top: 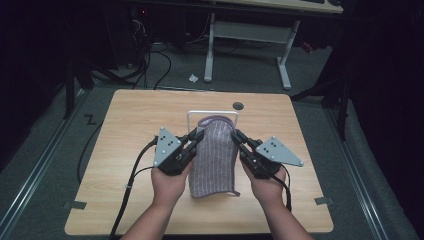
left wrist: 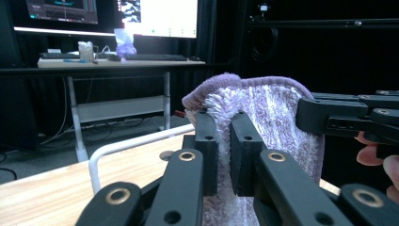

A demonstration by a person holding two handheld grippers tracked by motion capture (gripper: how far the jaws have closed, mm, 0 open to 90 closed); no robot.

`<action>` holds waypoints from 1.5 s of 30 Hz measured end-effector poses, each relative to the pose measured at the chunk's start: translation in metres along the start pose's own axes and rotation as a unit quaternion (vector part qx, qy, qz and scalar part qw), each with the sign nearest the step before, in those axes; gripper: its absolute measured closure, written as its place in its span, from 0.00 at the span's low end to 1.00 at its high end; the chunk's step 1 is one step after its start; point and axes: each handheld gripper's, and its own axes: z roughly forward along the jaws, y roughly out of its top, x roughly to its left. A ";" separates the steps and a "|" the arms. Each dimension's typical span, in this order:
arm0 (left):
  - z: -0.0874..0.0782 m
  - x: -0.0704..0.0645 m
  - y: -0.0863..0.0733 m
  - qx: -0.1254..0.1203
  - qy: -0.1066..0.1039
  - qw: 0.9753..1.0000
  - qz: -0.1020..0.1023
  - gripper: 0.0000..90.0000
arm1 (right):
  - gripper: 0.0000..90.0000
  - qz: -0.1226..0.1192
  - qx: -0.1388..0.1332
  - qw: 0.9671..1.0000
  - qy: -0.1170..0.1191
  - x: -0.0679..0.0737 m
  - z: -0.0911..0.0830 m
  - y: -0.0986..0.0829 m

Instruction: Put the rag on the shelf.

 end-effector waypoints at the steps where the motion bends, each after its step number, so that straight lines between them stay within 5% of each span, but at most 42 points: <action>1: 0.000 0.000 0.001 -0.001 0.001 1.000 0.001 0.93 | 0.94 -0.002 -0.003 1.000 0.000 0.000 0.000 0.001; 15: 0.016 0.020 0.022 -0.008 0.007 1.000 0.014 0.94 | 0.94 0.001 -0.011 1.000 -0.007 -0.013 0.009 0.019; 26: 0.044 0.042 0.043 -0.005 0.032 0.998 0.051 0.94 | 0.94 0.010 -0.007 1.000 -0.025 -0.036 0.039 0.040; 36: 0.074 0.065 0.056 -0.002 0.026 0.999 0.035 0.94 | 0.94 0.029 -0.014 0.999 -0.034 -0.058 0.066 0.048; 45: 0.093 0.078 0.065 -0.002 0.028 0.999 0.041 0.94 | 0.94 0.034 -0.010 0.999 -0.041 -0.071 0.083 0.059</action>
